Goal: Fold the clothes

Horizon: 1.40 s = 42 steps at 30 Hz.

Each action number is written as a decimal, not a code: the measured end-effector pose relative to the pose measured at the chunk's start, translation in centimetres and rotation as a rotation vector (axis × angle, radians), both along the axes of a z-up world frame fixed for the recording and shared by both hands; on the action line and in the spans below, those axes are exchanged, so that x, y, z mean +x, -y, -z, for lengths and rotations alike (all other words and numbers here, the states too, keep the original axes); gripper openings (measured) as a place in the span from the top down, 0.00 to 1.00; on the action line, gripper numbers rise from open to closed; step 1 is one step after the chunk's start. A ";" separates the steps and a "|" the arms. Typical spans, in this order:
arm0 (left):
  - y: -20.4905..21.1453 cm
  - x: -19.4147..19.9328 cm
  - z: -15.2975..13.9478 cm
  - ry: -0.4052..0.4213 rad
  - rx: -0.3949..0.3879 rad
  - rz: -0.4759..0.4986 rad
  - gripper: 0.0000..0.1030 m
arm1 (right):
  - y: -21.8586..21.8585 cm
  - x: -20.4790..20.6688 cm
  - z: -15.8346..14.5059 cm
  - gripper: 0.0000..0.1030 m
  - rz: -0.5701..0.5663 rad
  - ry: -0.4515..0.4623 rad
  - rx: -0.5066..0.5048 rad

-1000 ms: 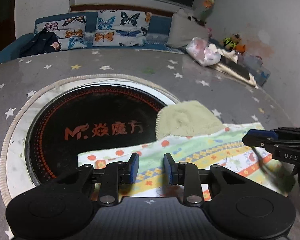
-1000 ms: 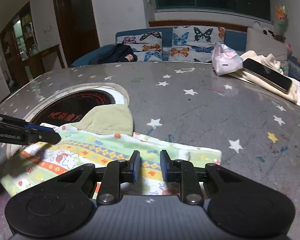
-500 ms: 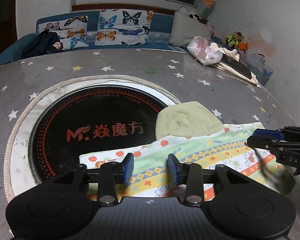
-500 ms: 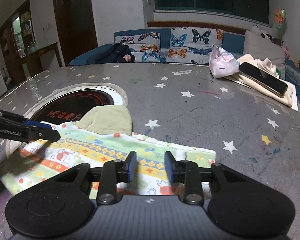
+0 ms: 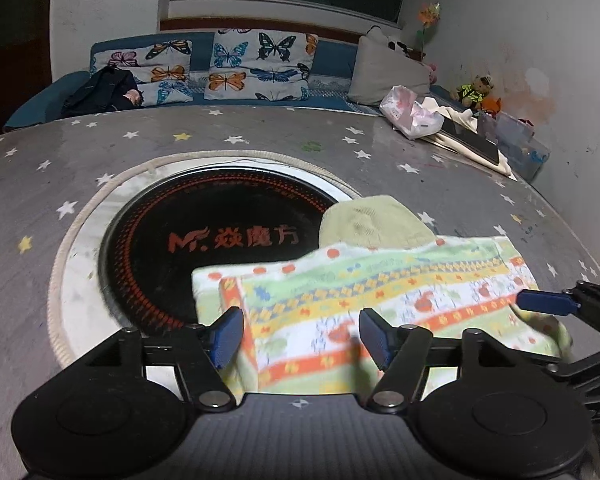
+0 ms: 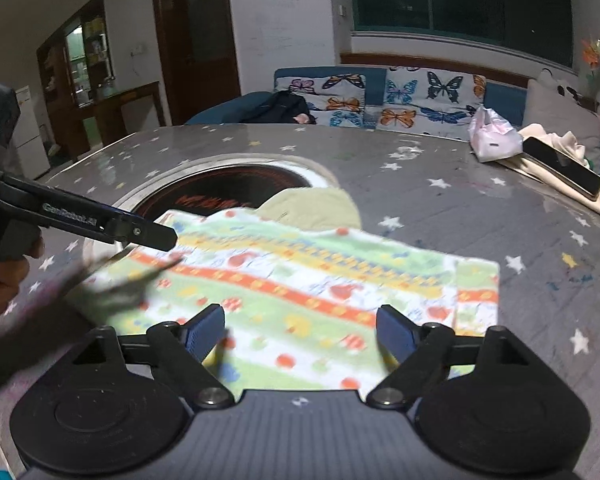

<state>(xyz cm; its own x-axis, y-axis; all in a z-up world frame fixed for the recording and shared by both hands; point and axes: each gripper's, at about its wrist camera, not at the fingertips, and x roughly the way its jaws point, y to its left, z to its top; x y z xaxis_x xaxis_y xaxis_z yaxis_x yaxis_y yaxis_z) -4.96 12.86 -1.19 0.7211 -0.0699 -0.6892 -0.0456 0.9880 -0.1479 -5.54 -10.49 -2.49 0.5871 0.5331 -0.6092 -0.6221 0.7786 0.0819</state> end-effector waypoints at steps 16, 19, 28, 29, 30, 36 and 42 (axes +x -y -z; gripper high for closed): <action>0.6 -4.7 1.7 0.023 0.059 -0.015 0.21 | 0.6 -0.5 1.6 0.00 0.044 -0.015 0.016; 0.5 -5.0 1.8 0.028 0.068 -0.018 0.20 | 0.6 -0.5 1.7 0.00 0.044 -0.015 0.016; 0.6 -5.3 1.5 0.023 0.061 -0.027 0.18 | 0.5 -0.5 1.7 0.00 0.043 -0.016 0.015; 0.6 -5.4 1.4 0.022 0.059 -0.027 0.18 | 0.5 -0.5 1.7 0.00 0.043 -0.016 0.014; 0.6 -5.4 1.4 0.021 0.056 -0.028 0.17 | 0.4 -0.5 1.7 0.00 0.043 -0.016 0.013; 0.4 -5.1 1.7 -0.008 0.042 -0.051 0.12 | 0.3 -0.5 1.7 0.00 0.043 -0.016 0.010; 0.1 -4.9 1.6 -0.042 0.007 -0.071 0.04 | 0.3 -0.5 1.7 0.00 0.043 -0.014 0.007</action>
<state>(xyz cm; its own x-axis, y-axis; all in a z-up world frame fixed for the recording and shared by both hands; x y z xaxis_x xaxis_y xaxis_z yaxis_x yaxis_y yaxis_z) -9.91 12.74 -2.80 0.6947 -0.0148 -0.7192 -0.1215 0.9830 -0.1376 -6.07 -10.80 -4.22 0.6012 0.5117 -0.6138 -0.5868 0.8041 0.0955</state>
